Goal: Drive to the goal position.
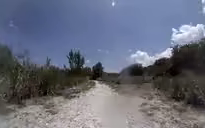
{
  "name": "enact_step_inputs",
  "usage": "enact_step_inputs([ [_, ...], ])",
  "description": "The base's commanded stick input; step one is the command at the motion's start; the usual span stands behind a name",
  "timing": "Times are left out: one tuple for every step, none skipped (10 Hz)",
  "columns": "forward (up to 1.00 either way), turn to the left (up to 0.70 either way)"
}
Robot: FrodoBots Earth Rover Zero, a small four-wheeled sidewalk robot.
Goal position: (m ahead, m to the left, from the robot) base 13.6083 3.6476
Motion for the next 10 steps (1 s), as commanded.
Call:
enact_step_inputs([
  [0.85,-0.01],
  [0.85,-0.01],
  [0.85,-0.01],
  [0.85,-0.01],
  [0.85,-0.01],
  [0.85,-0.01],
  [0.85,-0.01],
  [0.85,-0.01],
  [0.85,-0.01],
  [0.85,-0.01],
])
